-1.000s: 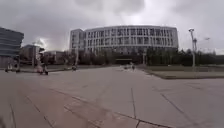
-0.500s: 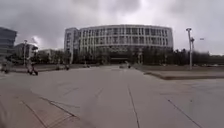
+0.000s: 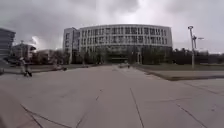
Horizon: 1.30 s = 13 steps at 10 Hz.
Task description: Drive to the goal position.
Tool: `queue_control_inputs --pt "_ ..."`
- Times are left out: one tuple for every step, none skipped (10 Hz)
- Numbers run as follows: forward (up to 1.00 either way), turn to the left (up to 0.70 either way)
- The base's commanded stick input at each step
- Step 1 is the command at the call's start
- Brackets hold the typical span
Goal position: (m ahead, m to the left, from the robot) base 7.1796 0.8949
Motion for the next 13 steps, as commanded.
queue_control_inputs --pt "0.85 0.04" --pt "0.85 -0.03" --pt "0.85 -0.03" --pt "0.85 -0.03" --pt "0.85 -0.04" --pt "0.85 -0.03" --pt "0.85 -0.03" --pt "0.85 -0.04" --pt "0.85 -0.06" --pt "0.85 -0.08" --pt "0.85 -0.10" --pt "0.85 -0.04" --pt "0.85 0.02"
